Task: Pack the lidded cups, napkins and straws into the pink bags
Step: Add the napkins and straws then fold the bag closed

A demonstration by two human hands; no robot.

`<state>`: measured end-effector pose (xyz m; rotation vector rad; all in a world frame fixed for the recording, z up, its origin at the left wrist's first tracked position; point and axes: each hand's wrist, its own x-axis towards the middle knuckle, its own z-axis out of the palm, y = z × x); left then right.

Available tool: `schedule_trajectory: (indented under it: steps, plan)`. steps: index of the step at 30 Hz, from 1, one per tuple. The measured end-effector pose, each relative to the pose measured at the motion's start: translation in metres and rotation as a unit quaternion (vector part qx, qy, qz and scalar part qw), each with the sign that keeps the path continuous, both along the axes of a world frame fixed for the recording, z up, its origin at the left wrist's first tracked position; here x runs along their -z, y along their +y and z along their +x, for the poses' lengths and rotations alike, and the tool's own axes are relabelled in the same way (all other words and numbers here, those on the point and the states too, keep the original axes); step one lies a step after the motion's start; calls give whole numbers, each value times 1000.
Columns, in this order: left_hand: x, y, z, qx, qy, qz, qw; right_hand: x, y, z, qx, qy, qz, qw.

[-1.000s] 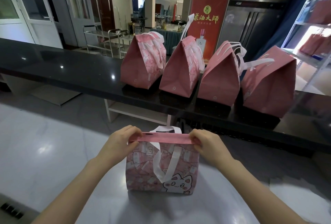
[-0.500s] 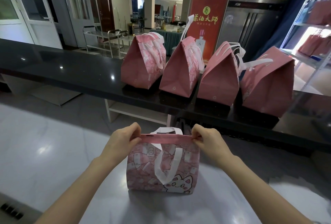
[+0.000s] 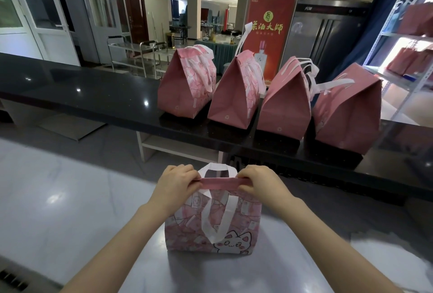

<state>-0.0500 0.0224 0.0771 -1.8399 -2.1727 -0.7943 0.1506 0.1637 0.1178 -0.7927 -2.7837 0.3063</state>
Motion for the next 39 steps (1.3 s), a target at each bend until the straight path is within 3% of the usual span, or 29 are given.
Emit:
schedule_trajectory:
  steps: [5, 15, 25, 30, 34, 39]
  plan:
    - [2, 2, 3, -20, 4, 0, 1000, 6, 0, -6, 21, 43, -27, 998]
    - [-4, 14, 18, -3, 30, -8, 1000, -8, -11, -25, -9, -31, -29, 999]
    - [0, 12, 12, -21, 32, -4, 999, 6, -12, -30, -22, 21, 2, 1000]
    - [-4, -16, -18, -13, -35, 2, 999, 7, 3, 5, 9, 57, -1, 998]
    - [3, -43, -37, -13, -115, 2, 993, 10, 15, 32, 59, 56, -69, 994]
    - [8, -47, -38, -47, -110, 29, 992, 17, 8, 17, 97, 91, -69, 989]
